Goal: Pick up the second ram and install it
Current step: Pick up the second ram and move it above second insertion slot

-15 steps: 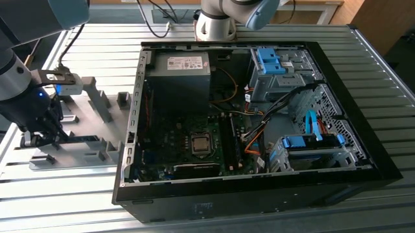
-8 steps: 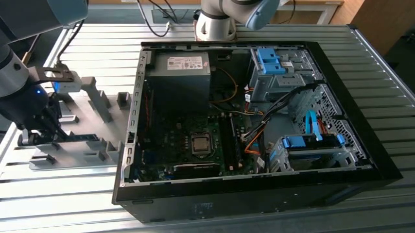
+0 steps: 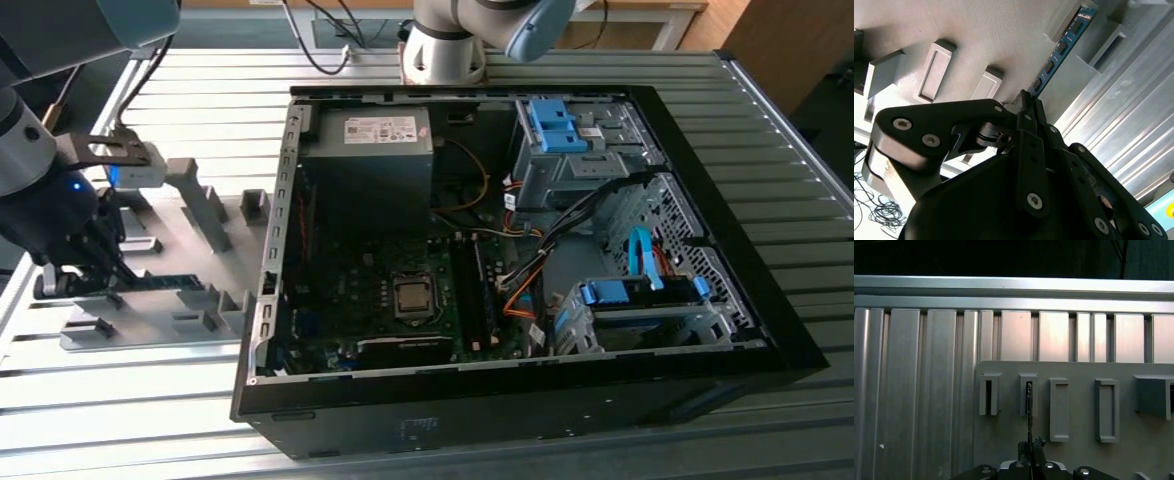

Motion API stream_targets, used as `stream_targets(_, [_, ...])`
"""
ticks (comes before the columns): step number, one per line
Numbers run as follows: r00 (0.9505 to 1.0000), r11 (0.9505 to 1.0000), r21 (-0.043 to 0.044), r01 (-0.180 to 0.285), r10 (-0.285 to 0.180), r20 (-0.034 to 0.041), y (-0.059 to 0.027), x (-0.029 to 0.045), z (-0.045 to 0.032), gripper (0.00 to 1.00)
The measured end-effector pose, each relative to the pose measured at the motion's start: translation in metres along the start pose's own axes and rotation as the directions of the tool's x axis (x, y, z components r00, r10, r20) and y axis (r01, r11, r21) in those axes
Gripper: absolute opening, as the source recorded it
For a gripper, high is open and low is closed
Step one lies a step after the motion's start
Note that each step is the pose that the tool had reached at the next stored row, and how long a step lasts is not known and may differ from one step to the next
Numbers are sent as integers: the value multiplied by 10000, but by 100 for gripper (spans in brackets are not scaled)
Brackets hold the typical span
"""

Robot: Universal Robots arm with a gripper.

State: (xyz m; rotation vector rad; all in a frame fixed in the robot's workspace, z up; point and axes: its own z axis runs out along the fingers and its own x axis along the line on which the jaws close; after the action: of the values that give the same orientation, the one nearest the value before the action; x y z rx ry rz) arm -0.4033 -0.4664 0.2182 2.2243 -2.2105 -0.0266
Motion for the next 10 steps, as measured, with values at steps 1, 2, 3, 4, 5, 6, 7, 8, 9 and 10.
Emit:
stream_targets(1, [10000, 10000, -1, 0, 0, -1, 0, 0, -3, 14])
stream_targets(2, [10000, 10000, -1, 0, 0, -1, 0, 0, -7, 14])
stream_targets(3, [10000, 10000, -3, 0, 0, -2, 1, 0, -13, 14])
stream_targets(4, [10000, 10000, -3, 0, 0, -3, 1, 0, -19, 14])
stream_targets(5, [10000, 10000, -3, 0, 0, -2, 1, 0, -25, 14])
stream_targets(6, [10000, 10000, -2, 0, 0, -1, 1, 0, -32, 14])
stream_targets(7, [10000, 10000, -2, 0, 0, -1, 1, 0, -38, 14])
stream_targets(8, [10000, 10000, -1, 0, 0, 0, 1, 0, -43, 14])
stream_targets(9, [10000, 10000, 0, 0, 0, 0, 1, 0, -47, 14])
stream_targets(10, [10000, 10000, -1, 0, 0, 0, 1, 0, -53, 14])
